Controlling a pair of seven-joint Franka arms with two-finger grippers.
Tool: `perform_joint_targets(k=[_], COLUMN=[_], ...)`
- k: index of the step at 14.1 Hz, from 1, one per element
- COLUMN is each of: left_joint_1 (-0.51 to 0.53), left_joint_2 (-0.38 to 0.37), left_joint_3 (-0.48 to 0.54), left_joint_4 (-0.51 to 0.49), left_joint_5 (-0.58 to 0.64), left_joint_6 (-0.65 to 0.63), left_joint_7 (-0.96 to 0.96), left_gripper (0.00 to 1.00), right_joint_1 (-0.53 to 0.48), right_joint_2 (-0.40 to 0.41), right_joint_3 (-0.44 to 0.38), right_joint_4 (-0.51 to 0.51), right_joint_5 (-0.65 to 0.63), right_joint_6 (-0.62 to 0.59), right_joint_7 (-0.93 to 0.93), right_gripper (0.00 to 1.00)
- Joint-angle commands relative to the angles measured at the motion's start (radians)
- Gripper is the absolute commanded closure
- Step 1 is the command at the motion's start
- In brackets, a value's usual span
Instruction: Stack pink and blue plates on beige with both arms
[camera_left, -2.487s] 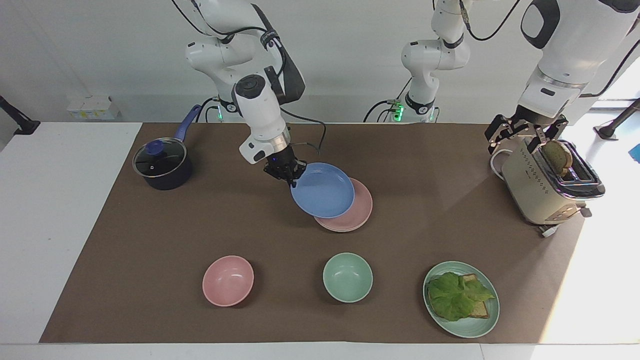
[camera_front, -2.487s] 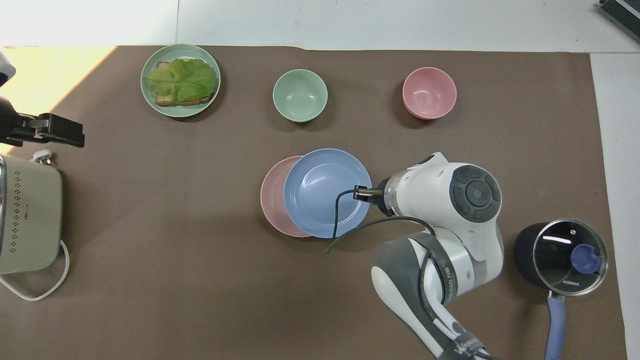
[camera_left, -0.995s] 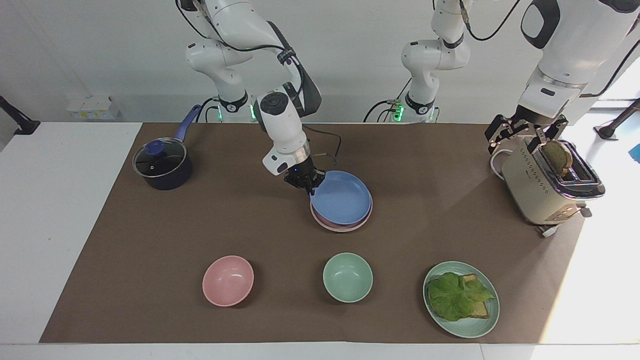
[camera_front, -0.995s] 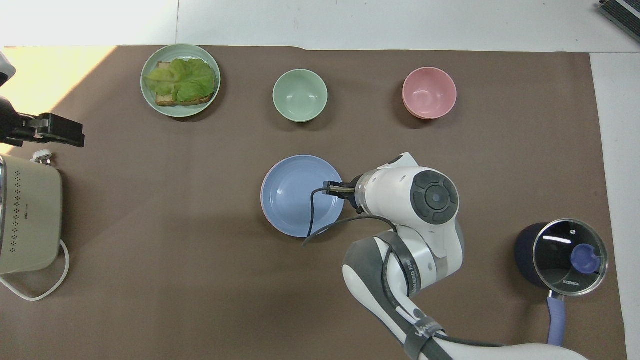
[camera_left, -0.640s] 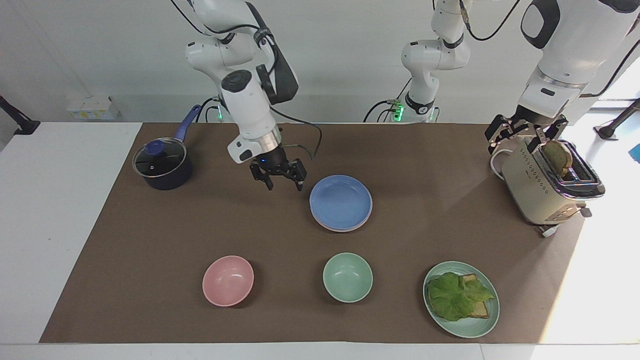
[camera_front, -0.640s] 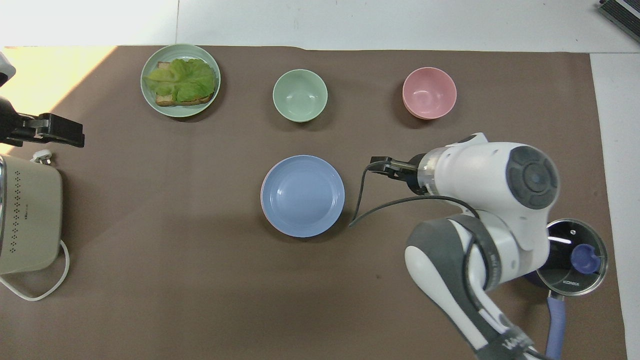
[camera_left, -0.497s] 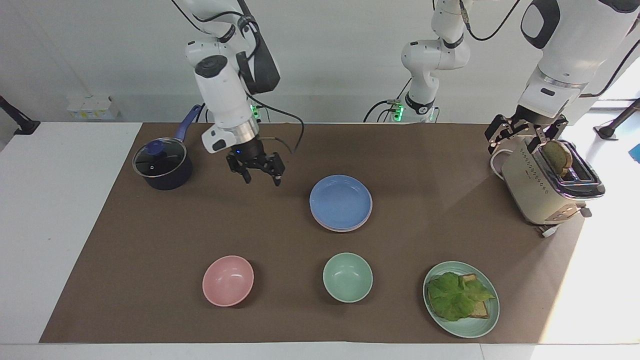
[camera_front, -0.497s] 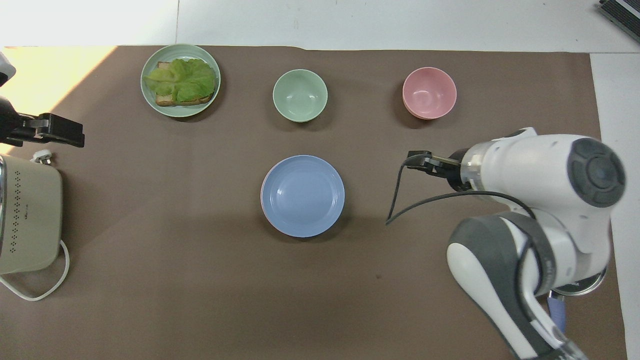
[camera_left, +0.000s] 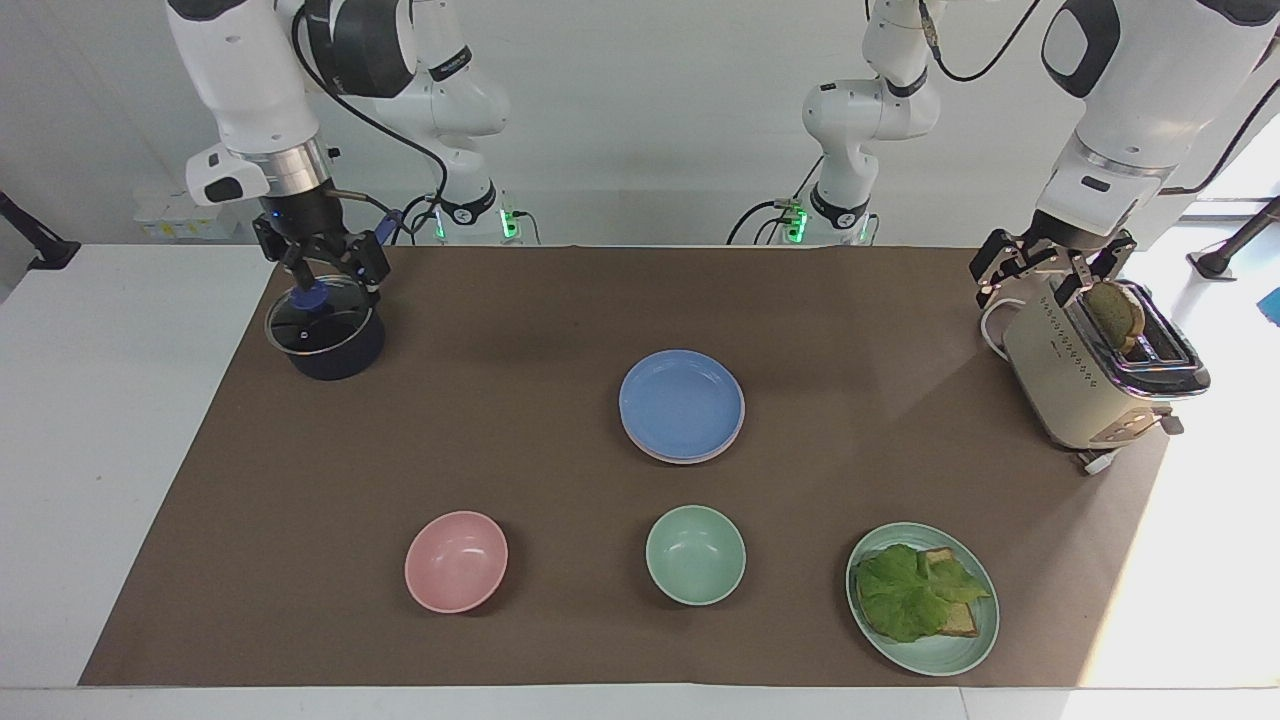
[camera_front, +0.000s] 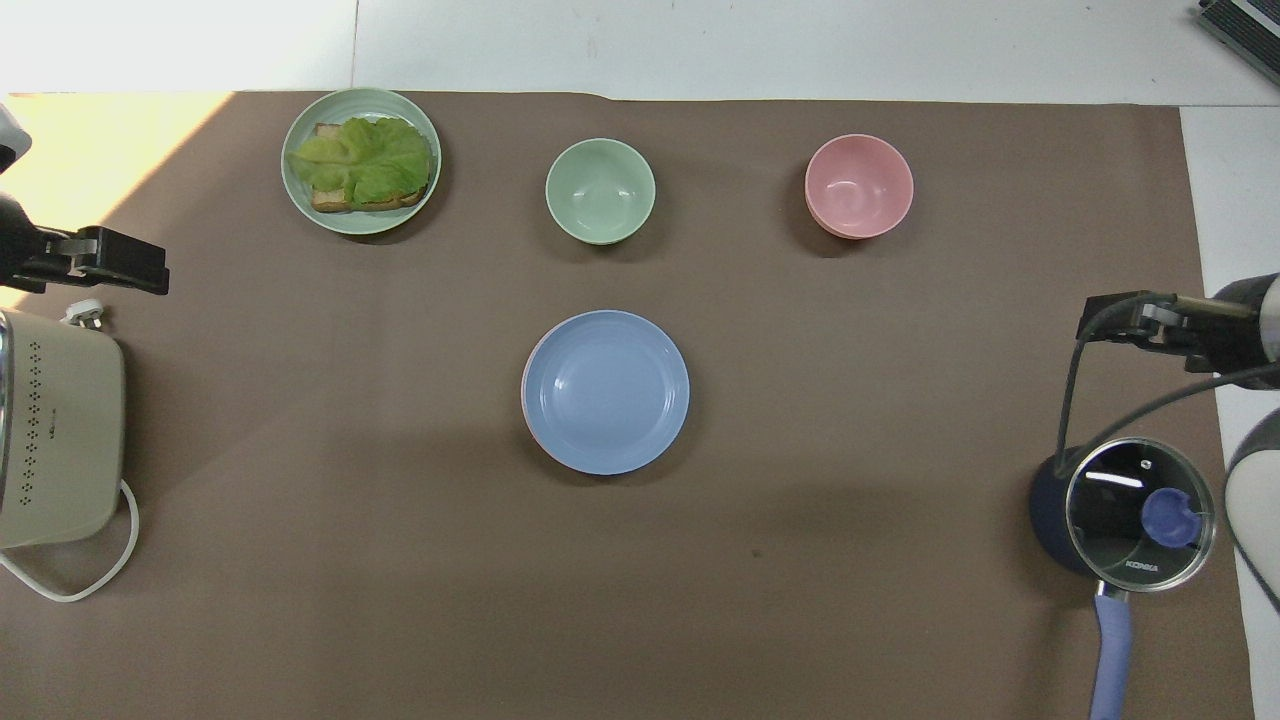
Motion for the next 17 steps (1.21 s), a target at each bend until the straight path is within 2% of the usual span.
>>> perform_joint_targets(k=[1,3,5,11,17], left_joint_1=[0.008,0.008,0.008,0.008,0.008], left_joint_2=[-0.005,-0.005,-0.005,-0.007,-0.005], left_joint_3=[-0.005,-0.005,-0.005,-0.005,-0.005], left_joint_4=[-0.005,-0.005,-0.005,-0.005,-0.005], left_joint_5=[0.011,0.011,0.011,0.011,0.011], left_joint_6=[-0.008,-0.008,-0.008,-0.008,-0.008], left_joint_7=[0.008,0.008,0.008,0.008,0.008], left_gripper=[0.00,0.00,0.00,0.00,0.00], right_joint_1=[-0.010,-0.010,-0.007,0.008,0.007], right_joint_2=[0.079,0.139,0.185,0.175,0.170], right_joint_3=[0.017,0.017,0.020,0.026,0.024], right_joint_4=[0.171,0.288,0.374,0.351,0.347], right_joint_5=[-0.024,-0.026,-0.025,-0.002,0.016], right_joint_6=[-0.149,-0.253,-0.307,-0.301,-0.294], right_joint_7=[-0.014,-0.016,-0.026,-0.096,-0.086], right_gripper=[0.00,0.00,0.00,0.00,0.00])
